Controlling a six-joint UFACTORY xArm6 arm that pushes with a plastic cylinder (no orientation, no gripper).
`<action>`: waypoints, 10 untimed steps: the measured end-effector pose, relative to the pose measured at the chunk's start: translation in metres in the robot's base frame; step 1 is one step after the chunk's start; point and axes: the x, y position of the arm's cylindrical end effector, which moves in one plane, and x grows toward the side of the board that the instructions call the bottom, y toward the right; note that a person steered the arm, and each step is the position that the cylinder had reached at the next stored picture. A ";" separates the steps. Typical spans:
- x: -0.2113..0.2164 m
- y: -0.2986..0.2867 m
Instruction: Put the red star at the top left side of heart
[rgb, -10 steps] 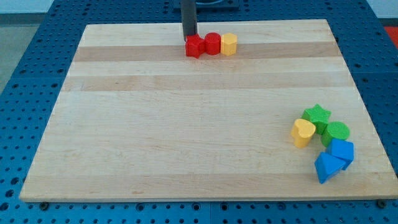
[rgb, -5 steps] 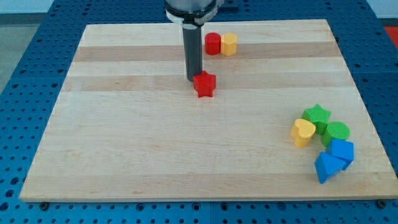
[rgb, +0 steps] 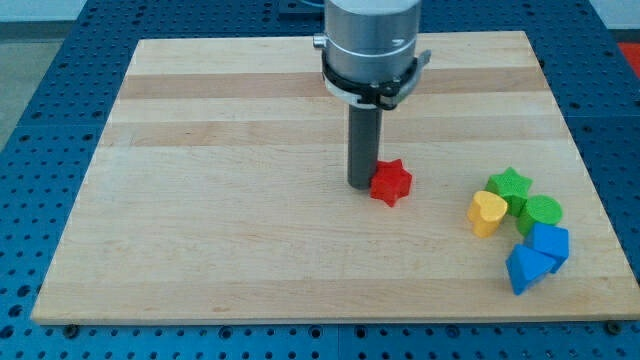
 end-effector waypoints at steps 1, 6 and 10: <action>0.007 0.016; -0.013 0.082; 0.010 0.096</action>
